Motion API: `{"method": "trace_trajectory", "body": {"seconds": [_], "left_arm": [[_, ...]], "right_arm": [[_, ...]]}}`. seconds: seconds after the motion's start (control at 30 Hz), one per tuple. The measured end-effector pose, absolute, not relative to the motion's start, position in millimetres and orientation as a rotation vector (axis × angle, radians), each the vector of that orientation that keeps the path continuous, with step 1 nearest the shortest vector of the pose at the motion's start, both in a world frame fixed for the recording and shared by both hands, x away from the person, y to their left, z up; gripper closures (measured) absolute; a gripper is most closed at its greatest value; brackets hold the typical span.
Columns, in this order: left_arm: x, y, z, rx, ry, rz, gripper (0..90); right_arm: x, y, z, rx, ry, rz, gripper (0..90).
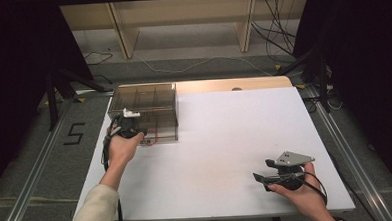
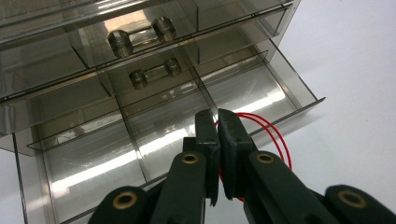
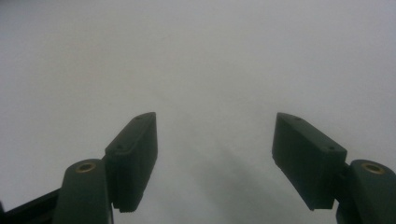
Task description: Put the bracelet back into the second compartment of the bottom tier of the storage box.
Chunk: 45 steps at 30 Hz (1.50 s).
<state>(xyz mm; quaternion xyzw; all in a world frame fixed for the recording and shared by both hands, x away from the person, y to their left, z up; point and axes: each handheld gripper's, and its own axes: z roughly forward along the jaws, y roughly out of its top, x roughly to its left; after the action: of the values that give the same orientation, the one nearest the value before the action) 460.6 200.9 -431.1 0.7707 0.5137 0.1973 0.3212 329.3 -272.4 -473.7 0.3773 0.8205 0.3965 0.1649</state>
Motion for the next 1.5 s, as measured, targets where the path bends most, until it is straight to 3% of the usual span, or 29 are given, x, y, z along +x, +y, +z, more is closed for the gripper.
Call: {"method": "trace_trajectory", "body": {"seconds": [1.5], "left_arm": [[479, 206, -433, 2.005, 1.391, 0.557, 87.2]], "right_arm": [[329, -273, -474, 1.075, 2.338, 1.127, 31.8]]}}
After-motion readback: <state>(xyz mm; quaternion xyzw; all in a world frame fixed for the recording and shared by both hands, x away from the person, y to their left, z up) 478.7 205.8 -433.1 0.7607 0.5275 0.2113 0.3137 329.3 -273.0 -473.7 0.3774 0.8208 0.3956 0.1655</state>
